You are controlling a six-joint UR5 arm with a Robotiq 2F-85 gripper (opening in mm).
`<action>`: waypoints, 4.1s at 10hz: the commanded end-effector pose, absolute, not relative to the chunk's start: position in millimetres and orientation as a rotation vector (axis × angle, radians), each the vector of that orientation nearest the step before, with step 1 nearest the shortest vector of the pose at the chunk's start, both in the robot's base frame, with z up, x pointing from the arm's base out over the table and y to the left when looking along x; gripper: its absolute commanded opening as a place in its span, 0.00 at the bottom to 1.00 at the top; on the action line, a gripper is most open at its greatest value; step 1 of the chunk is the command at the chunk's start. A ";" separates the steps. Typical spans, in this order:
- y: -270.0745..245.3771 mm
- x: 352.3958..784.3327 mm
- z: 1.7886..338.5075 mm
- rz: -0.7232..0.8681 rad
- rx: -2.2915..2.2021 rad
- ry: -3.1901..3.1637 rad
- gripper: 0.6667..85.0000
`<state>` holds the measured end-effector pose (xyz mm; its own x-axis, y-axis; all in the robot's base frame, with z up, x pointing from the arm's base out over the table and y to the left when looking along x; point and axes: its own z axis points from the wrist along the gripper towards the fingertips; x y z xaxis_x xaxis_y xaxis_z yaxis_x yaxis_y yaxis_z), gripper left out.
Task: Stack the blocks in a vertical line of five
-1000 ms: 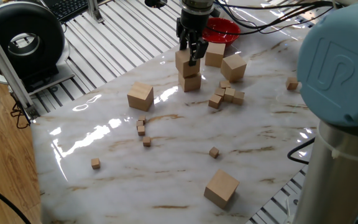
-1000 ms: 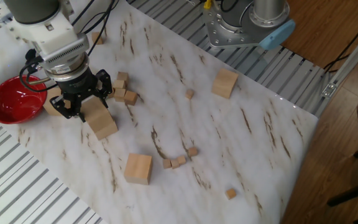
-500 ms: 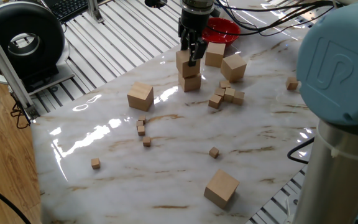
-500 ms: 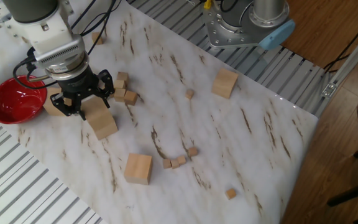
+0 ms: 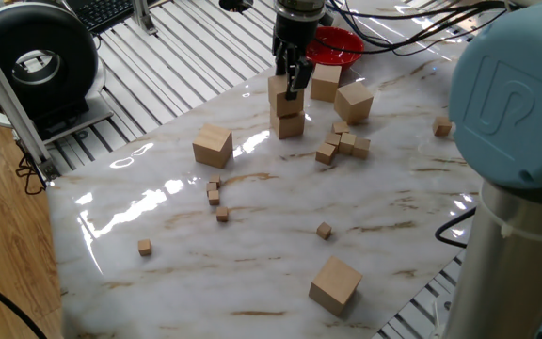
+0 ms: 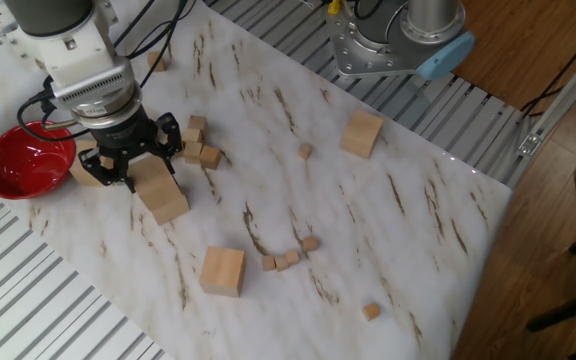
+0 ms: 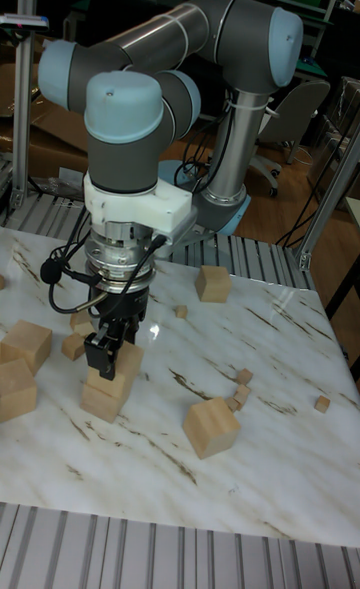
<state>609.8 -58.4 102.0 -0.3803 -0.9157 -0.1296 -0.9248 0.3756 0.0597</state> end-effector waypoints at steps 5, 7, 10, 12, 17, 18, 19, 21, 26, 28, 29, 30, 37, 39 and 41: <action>-56.9 610.8 98.0 0.199 -1.655 2.548 0.01; -58.8 609.6 99.0 0.199 -1.651 2.550 0.01; -59.7 608.2 99.8 0.202 -1.649 2.548 0.01; -59.8 610.4 99.1 0.193 -1.650 2.538 0.01; -64.5 616.7 97.3 0.145 -1.695 2.497 0.11; -64.6 616.1 97.2 0.146 -1.696 2.498 0.12; -62.7 613.6 97.5 0.164 -1.686 2.504 0.13; -60.4 609.9 97.7 0.187 -1.672 2.511 0.13; -63.9 606.9 97.8 0.181 -1.700 2.513 0.24; -64.9 606.8 98.4 0.177 -1.714 2.512 0.27; -64.3 607.1 98.4 0.179 -1.721 2.505 0.28; -63.7 607.4 98.4 0.180 -1.724 2.502 0.29; -61.1 608.2 98.3 0.185 -1.772 2.453 0.40; -62.4 607.0 98.0 0.183 -1.793 2.445 0.46; -64.3 605.8 97.5 0.177 -1.811 2.441 0.52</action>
<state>605.8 -64.6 96.1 -0.2999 -0.9435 -0.1410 -0.9539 0.2979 0.0355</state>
